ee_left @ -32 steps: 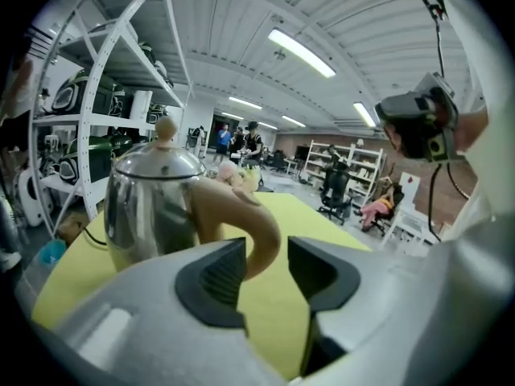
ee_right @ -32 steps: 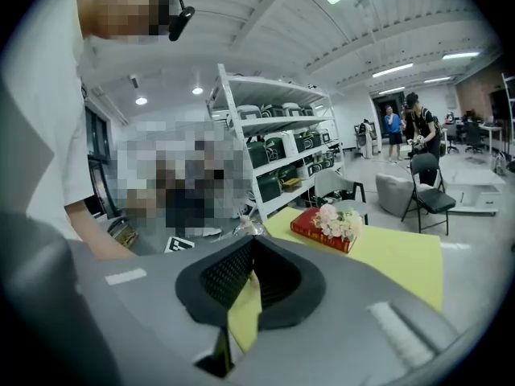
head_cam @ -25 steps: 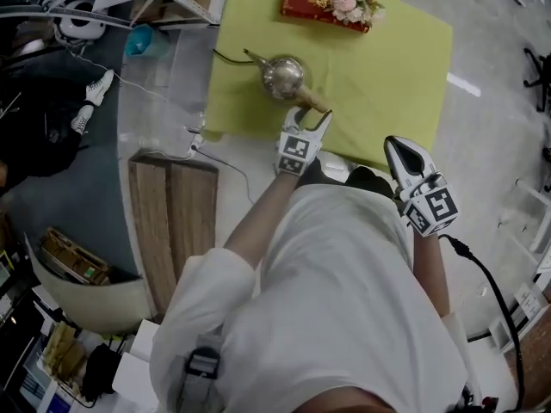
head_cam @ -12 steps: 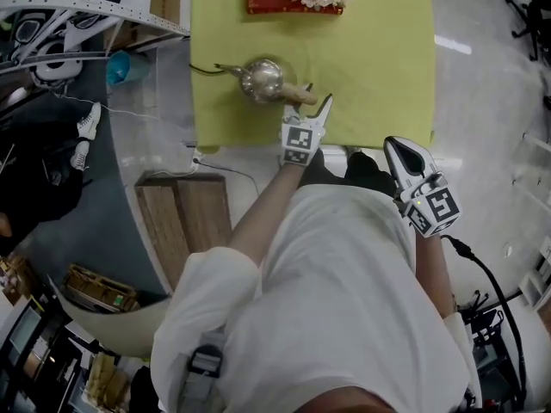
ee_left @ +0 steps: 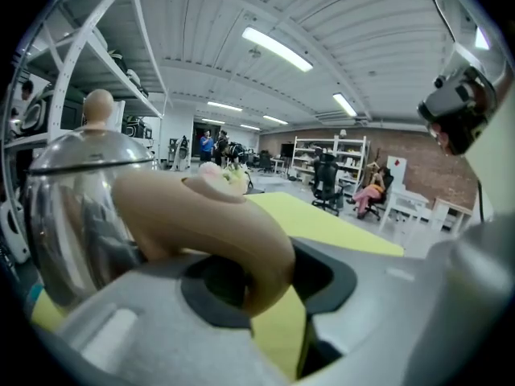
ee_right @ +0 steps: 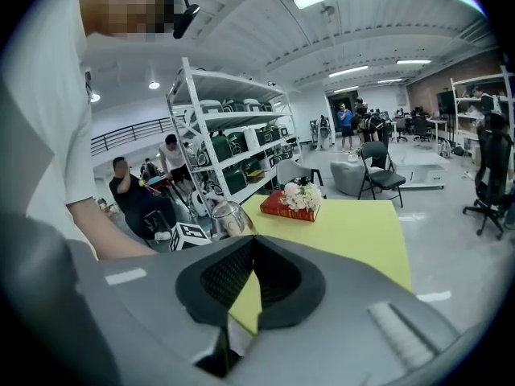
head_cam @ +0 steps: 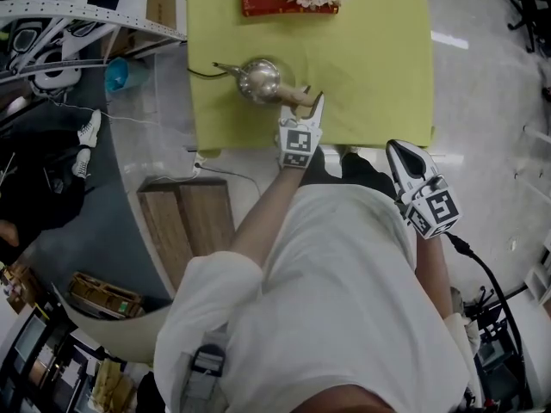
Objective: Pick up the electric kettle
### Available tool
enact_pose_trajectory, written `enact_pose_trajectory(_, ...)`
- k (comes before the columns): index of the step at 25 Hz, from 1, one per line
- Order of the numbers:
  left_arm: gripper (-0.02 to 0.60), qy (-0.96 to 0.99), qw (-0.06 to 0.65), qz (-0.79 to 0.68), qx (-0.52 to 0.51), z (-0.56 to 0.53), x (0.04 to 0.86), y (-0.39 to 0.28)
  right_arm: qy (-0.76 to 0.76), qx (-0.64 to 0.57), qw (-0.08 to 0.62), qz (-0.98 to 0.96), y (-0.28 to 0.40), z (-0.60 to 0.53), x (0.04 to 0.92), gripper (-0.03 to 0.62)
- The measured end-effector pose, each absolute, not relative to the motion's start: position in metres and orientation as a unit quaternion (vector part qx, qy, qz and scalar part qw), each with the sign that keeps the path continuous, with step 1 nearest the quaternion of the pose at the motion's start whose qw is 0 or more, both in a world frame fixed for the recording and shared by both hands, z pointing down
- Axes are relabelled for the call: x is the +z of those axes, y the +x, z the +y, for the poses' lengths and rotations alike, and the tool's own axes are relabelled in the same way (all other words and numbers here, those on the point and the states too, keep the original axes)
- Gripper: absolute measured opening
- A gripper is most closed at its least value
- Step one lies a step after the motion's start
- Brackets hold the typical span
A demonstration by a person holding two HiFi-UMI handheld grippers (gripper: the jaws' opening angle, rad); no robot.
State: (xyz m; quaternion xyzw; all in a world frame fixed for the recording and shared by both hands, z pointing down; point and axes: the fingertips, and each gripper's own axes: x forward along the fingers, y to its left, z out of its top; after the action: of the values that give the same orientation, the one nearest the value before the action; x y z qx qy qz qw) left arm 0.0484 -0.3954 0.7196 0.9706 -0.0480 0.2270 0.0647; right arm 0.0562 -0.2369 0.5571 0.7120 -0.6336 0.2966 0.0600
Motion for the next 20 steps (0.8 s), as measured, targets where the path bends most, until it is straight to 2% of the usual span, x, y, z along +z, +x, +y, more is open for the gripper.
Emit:
enact_pose_trajectory(9,0.123,0.971,0.052,-0.032,0.23,-0.395,0.713,0.04,0.714,0.291,0.064,-0.634,0.058,-0.235,0.551,0.005)
enact_pose_trajectory(14,0.123,0.974,0.013,-0.003,0.228,-0.39,0.703,0.042,0.718,0.289,0.062,-0.631,0.06,-0.234,0.551,0.005)
enact_pose_trajectory(20,0.123,0.973,0.016,0.027,0.231,-0.384,0.694,0.04,0.721,0.28,0.054,-0.631,0.055,-0.237,0.55,0.005)
